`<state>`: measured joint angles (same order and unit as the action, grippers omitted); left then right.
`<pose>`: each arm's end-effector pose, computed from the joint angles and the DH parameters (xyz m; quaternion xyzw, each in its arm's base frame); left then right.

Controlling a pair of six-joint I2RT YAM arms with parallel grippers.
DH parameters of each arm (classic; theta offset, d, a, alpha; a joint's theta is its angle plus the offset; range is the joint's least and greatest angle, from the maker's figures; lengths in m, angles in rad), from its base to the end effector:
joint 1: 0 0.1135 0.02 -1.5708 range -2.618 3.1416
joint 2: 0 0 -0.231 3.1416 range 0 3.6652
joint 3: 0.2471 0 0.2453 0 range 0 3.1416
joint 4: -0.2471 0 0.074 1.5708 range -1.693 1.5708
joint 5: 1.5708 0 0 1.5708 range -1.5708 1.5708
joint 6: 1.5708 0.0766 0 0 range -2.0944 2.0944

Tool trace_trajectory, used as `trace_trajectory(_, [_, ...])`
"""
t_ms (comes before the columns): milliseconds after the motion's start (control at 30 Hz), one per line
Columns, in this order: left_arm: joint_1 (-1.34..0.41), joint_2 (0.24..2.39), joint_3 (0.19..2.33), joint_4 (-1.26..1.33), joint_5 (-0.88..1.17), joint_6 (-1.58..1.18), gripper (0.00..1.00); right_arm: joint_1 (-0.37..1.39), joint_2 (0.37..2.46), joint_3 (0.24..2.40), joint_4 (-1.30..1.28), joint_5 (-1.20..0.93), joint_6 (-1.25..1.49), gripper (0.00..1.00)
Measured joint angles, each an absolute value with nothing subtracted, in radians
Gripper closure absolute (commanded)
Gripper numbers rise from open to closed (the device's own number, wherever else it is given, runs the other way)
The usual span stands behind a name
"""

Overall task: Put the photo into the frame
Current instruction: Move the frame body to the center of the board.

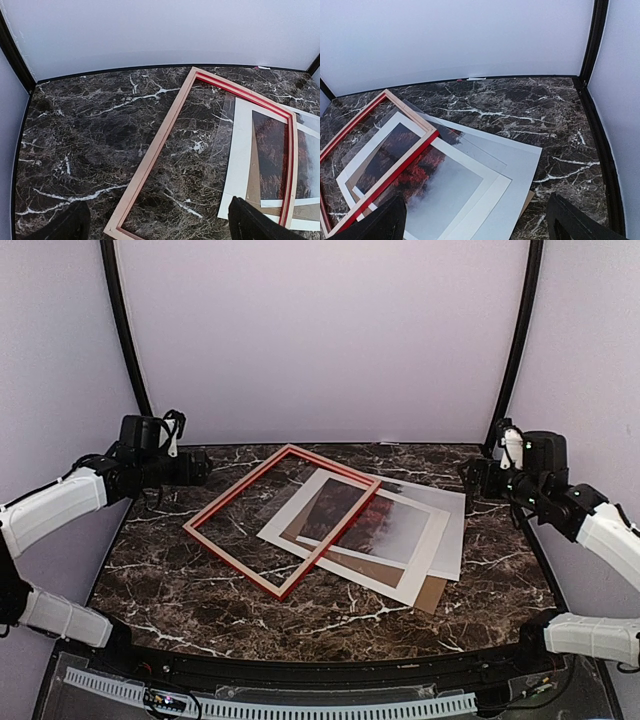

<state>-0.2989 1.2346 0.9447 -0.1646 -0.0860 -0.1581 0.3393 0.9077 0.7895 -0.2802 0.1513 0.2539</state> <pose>0.3115 -0.0891 0.2551 0.0369 0.8470 -0.0843 0.5236 0.2481 0.0753 0.2690 0.0063 0.8317 0.1010 0.5459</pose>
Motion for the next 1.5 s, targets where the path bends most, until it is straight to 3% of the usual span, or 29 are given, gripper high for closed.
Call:
trace_trajectory(233, [-0.293, 1.465, 1.082, -0.224, -0.006, -0.119, 0.01, 0.339, 0.99, 0.778, -0.292, 0.076, 0.265, 0.01])
trace_trajectory(567, [-0.257, 1.982, 1.484, -0.393, 0.059, 0.018, 0.01, 0.341, 1.176, 0.776, -0.245, 0.015, 0.268, 0.01])
trace_trajectory(700, [-0.243, 2.105, 1.607, -0.456, 0.064, 0.069, 0.08, 0.346, 1.215, 0.771, -0.227, -0.014, 0.272, 0.01])
trace_trajectory(867, [-0.237, 2.191, 1.688, -0.493, 0.063, 0.112, 0.24, 0.356, 1.255, 0.765, -0.205, -0.042, 0.286, 0.01])
trace_trajectory(1067, [-0.231, 2.231, 1.711, -0.527, 0.064, 0.13, 0.5, 0.369, 1.294, 0.762, -0.181, -0.066, 0.309, 0.01])
trace_trajectory(1200, [-0.231, 2.231, 1.72, -0.541, 0.059, 0.123, 0.75, 0.384, 1.316, 0.762, -0.171, -0.077, 0.322, 0.01])
trace_trajectory(1333, [-0.231, 2.228, 1.72, -0.585, 0.074, 0.131, 0.85, 0.396, 1.319, 0.761, -0.171, -0.078, 0.329, 0.01])
trace_trajectory(1500, [-0.233, 2.165, 1.622, -0.573, 0.062, 0.066, 0.88, 0.4, 1.316, 0.736, -0.164, -0.077, 0.339, 0.01])
